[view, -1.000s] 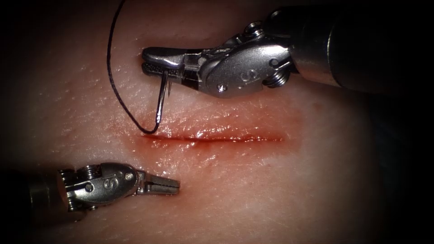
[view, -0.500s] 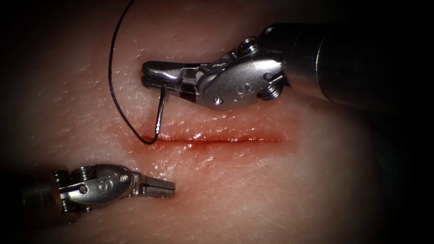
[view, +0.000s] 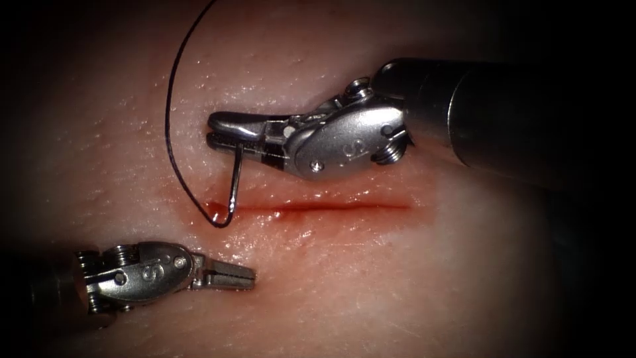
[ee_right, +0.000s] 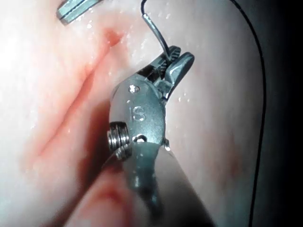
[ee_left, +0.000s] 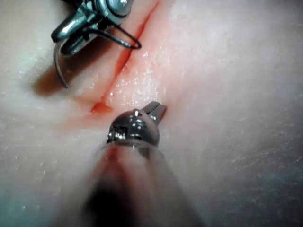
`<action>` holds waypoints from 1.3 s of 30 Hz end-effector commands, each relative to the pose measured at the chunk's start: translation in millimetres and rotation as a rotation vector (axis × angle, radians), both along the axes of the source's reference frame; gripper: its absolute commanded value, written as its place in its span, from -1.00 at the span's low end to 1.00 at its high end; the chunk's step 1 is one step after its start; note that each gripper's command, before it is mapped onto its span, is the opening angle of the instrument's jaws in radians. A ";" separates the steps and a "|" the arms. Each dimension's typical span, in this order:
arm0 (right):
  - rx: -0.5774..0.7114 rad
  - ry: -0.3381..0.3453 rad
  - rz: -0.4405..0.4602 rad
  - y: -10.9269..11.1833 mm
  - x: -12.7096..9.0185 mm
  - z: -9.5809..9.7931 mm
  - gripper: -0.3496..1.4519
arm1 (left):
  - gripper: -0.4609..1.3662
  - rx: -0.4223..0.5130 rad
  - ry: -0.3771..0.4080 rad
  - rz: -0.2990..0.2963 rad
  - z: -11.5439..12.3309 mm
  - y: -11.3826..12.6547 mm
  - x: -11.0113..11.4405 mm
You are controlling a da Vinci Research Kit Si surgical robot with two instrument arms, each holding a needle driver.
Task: Wound Closure
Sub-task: Se the right gripper to insert the needle through the top of the skin
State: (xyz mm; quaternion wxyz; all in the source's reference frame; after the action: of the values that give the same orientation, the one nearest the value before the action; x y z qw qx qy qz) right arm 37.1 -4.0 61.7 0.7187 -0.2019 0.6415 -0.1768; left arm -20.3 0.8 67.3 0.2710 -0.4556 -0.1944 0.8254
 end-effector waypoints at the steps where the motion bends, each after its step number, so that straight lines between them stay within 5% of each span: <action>1: 0.014 -0.007 -0.005 -0.5 0.0 0.4 -1.00 | -0.86 -0.003 -0.006 -0.001 0.0 0.2 0.0; 12: 0.116 -0.041 -0.013 -2.1 0.1 2.2 -1.00 | -0.87 -0.018 -0.003 -0.020 -0.2 0.7 0.1; 23: 0.240 -0.057 0.045 -1.4 0.0 2.9 -1.00 | -0.77 -0.028 0.001 -0.045 0.1 1.0 0.6; 39: 0.441 -0.007 0.175 4.6 1.7 -0.4 -1.00 | -0.88 -0.051 0.023 -0.064 1.3 1.2 1.1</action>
State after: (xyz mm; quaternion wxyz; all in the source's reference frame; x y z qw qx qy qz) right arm 38.9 1.1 61.1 0.7598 -0.0940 0.6425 0.0320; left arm -19.1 2.0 68.7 0.2901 -0.4583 -0.1541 0.8259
